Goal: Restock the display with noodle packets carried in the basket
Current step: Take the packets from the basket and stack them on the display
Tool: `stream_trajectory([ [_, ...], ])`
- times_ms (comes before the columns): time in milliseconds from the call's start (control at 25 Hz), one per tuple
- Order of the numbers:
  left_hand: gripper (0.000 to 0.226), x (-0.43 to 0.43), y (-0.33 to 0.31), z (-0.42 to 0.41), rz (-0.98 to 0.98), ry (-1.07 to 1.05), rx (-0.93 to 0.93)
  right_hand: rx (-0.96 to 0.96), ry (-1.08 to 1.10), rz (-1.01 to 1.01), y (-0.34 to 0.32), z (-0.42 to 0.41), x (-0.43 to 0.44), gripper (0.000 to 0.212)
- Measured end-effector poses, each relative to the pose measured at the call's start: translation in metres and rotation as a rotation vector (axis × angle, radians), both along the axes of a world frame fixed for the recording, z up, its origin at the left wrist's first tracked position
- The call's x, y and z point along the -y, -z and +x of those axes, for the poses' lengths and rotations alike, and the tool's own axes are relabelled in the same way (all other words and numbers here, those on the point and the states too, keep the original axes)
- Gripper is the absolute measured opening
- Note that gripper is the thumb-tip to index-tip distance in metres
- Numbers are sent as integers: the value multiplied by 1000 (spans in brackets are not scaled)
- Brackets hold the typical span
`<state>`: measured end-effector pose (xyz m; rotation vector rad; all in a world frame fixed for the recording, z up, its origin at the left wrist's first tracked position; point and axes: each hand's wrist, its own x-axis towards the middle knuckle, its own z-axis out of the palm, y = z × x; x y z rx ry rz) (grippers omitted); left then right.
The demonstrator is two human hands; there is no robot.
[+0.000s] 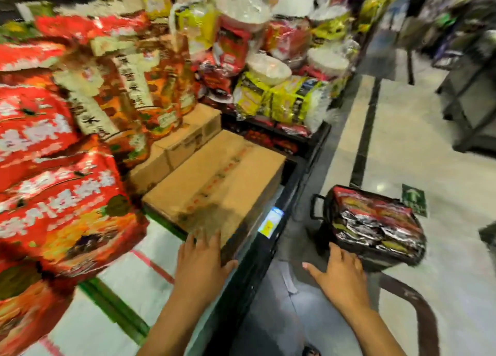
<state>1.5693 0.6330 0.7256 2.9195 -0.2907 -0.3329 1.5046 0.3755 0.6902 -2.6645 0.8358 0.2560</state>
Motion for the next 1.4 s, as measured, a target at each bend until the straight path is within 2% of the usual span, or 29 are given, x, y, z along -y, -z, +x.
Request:
stream_trajectory([
  [120, 80, 60, -5, 12, 0, 94, 47, -1, 83, 55, 7, -4, 47, 92],
  [360, 90, 227, 8, 38, 71, 233, -111, -17, 273, 68, -3, -19, 190, 86],
  [480, 87, 308, 13, 43, 76, 274, -201, -33, 369, 98, -3, -29, 259, 85],
  [640, 85, 398, 17, 52, 59, 327, -182, -16, 462, 135, -9, -30, 339, 76],
  [880, 89, 474, 34, 90, 116, 351, -277, -62, 518, 196, 3, 1, 403, 74],
  [1160, 92, 555, 79, 195, 166, 392, -360, -142, 590, 235, 29, 85, 472, 79],
  [1400, 97, 638, 116, 273, 123, 406, -388, -193, 668, 254, 48, 144, 540, 79],
])
